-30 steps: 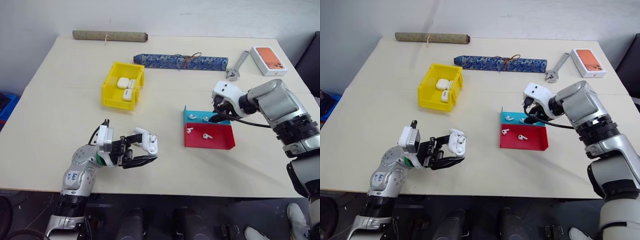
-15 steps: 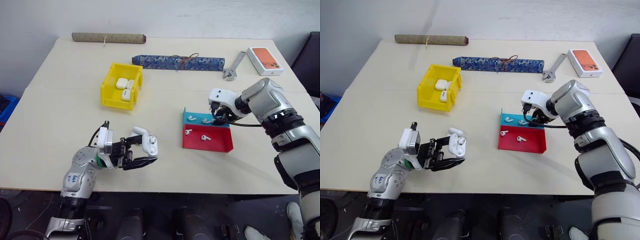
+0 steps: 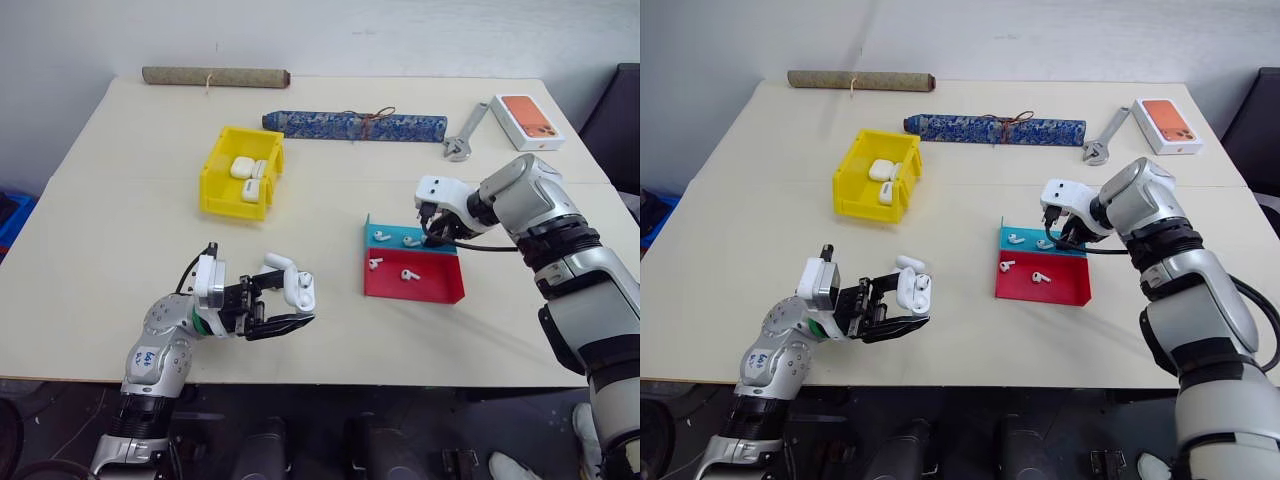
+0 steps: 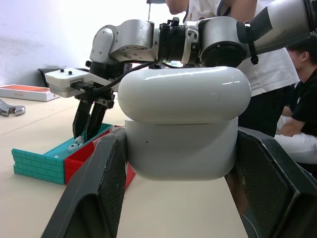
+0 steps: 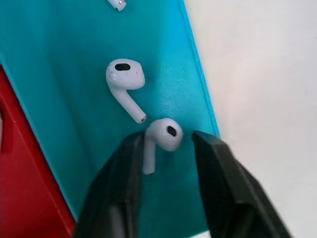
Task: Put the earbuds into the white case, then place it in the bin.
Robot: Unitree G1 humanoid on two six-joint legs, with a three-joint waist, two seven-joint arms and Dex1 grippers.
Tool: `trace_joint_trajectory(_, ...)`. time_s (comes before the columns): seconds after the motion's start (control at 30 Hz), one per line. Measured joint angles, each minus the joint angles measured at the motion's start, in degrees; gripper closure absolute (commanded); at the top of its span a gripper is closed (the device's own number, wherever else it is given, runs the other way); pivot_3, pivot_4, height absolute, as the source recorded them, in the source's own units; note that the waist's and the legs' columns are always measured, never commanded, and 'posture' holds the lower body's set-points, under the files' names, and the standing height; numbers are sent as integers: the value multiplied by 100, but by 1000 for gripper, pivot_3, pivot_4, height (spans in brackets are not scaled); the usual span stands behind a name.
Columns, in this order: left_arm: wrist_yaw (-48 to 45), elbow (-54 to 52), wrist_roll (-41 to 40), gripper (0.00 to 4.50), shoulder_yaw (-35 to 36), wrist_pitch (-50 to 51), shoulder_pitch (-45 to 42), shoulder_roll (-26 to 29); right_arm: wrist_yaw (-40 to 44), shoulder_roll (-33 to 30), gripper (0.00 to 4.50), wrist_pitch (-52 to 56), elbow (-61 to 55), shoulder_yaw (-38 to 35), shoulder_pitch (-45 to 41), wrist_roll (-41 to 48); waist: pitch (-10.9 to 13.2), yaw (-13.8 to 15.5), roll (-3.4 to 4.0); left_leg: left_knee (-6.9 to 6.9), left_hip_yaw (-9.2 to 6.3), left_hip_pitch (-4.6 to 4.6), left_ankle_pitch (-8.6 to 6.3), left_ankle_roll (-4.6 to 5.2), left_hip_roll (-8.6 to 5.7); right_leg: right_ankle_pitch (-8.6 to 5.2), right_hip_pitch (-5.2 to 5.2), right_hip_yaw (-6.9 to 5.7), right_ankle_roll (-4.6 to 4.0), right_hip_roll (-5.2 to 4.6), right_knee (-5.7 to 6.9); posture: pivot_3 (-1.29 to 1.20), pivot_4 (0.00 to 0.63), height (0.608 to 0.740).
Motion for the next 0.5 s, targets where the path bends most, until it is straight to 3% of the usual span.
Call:
trace_joint_trajectory(0.47, -25, 1, 0, 1663, 1, 0, -1, 17, 154, -39, 3800, 86, -247, -178, 151, -118, 0, 4, 0, 1, 0, 0, 0, 0, 0, 0, 0, 0, 0, 0, 1, 0, 150, 740)
trace_joint_trajectory(0.5, -26, 1, 0, 1663, 1, 0, -1, 18, 161, -52, 3629, 96, -266, -181, 160, -129, 0, 4, 0, 1, 0, 0, 0, 0, 0, 0, 0, 0, 0, 0, 1, 0, 150, 740)
